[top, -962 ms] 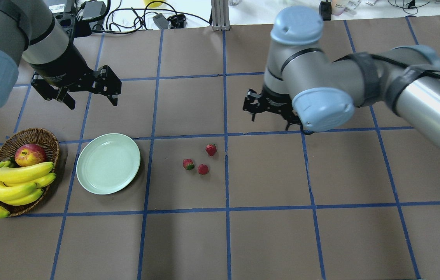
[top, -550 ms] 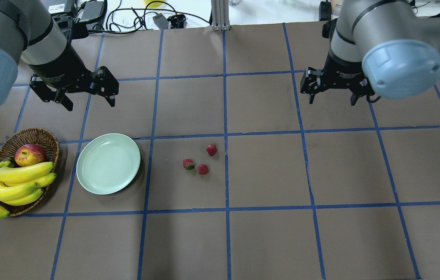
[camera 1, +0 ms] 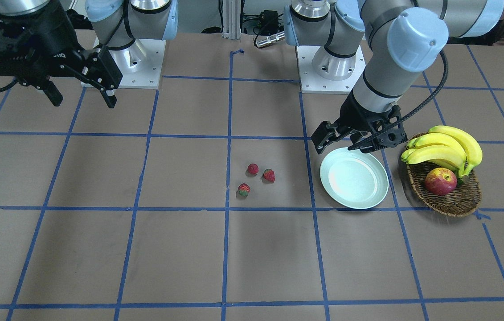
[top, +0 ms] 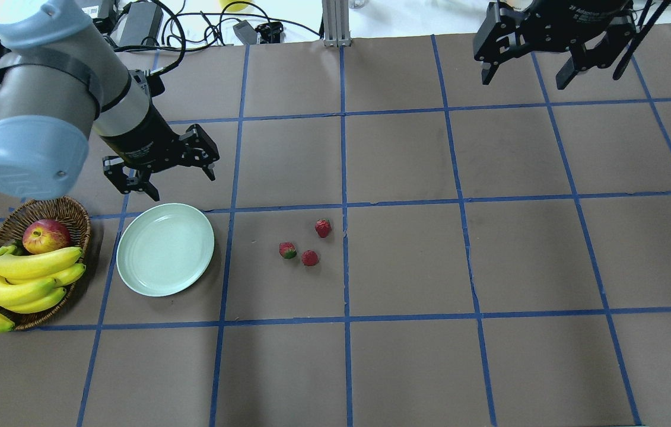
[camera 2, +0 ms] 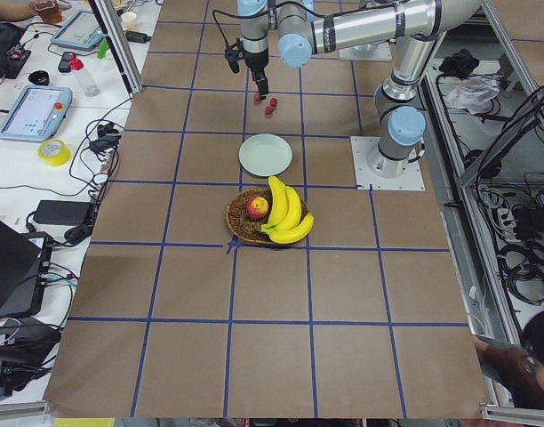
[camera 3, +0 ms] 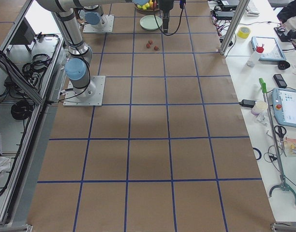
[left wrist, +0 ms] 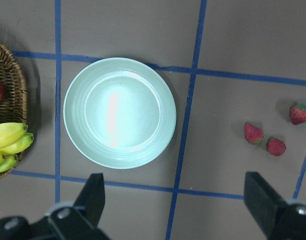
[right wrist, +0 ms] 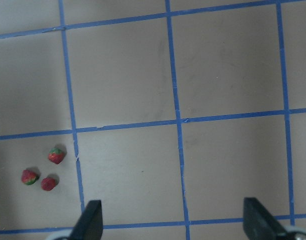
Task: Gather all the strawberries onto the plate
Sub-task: 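Reach the left gripper over the strawberries and grasp one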
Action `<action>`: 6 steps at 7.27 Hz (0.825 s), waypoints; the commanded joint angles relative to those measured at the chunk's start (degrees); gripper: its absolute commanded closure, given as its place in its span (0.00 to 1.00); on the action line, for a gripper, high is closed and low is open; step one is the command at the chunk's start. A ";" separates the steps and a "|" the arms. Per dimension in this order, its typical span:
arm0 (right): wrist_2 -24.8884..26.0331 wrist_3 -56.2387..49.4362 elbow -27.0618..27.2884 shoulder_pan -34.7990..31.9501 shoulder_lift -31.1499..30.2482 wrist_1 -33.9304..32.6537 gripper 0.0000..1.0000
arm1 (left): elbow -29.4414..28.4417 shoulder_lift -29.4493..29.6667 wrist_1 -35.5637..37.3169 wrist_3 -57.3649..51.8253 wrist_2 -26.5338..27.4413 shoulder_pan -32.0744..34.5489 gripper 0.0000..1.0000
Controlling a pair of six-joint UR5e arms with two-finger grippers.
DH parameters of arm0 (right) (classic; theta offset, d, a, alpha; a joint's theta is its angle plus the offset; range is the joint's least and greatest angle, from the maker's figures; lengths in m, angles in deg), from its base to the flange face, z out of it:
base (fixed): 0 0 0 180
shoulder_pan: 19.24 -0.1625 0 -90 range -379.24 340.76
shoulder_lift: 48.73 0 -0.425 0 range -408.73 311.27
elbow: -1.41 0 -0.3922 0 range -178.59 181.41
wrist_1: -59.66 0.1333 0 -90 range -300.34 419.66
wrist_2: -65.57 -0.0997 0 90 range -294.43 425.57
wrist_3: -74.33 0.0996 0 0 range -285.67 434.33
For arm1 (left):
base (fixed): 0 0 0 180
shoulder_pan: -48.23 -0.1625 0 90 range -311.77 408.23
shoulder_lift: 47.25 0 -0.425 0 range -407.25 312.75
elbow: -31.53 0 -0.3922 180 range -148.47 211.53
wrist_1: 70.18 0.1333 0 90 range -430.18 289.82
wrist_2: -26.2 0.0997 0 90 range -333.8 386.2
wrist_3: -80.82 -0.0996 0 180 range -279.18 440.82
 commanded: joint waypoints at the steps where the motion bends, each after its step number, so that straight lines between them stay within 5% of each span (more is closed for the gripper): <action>1: -1.36 -0.67 0.51 -1.08 -2.43 1.41 0.00 | 2.31 2.97 2.11 10.03 -1.59 3.17 0.00; 6: -0.57 -5.32 5.50 -0.38 -0.42 0.62 0.00 | 7.06 12.99 12.99 20.43 -6.94 5.47 0.00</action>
